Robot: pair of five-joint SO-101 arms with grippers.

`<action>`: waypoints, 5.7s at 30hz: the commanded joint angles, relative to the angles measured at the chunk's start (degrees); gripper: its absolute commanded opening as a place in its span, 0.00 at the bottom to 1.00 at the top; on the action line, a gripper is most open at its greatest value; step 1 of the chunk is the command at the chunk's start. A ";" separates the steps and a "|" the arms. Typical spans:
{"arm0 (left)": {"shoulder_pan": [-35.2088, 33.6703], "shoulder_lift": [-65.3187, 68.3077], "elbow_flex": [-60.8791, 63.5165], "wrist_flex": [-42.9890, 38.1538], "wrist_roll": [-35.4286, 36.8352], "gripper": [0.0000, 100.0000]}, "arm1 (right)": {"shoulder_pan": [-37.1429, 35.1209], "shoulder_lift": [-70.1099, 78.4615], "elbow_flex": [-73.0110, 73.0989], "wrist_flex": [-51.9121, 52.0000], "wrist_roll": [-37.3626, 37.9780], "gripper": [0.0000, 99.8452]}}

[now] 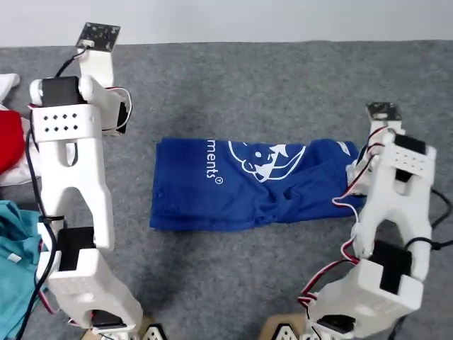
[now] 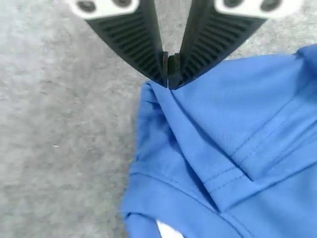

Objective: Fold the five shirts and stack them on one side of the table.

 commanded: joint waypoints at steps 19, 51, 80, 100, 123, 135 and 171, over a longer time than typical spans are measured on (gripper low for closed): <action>-9.76 -13.54 15.78 1.41 -2.20 0.03 | -21.58 -10.07 -4.13 13.32 -0.70 0.01; -16.97 -28.84 29.41 1.41 -8.35 0.03 | -32.40 -4.18 -5.71 12.62 -2.55 0.01; 18.11 6.15 42.07 -17.05 -4.92 0.03 | -11.21 10.59 -5.71 6.46 5.80 0.01; 17.23 16.79 39.69 -3.60 -11.16 0.03 | -4.35 13.14 -9.14 6.46 9.67 0.01; 18.37 -4.57 30.55 1.32 -10.81 0.09 | -4.44 12.53 -9.14 6.73 11.78 0.01; 12.22 -13.54 30.37 1.32 -8.26 0.14 | -5.93 4.53 -9.23 11.30 11.60 0.01; -32.70 -36.04 40.75 1.32 -6.86 0.14 | -54.37 12.18 -26.02 0.13 -32.44 0.15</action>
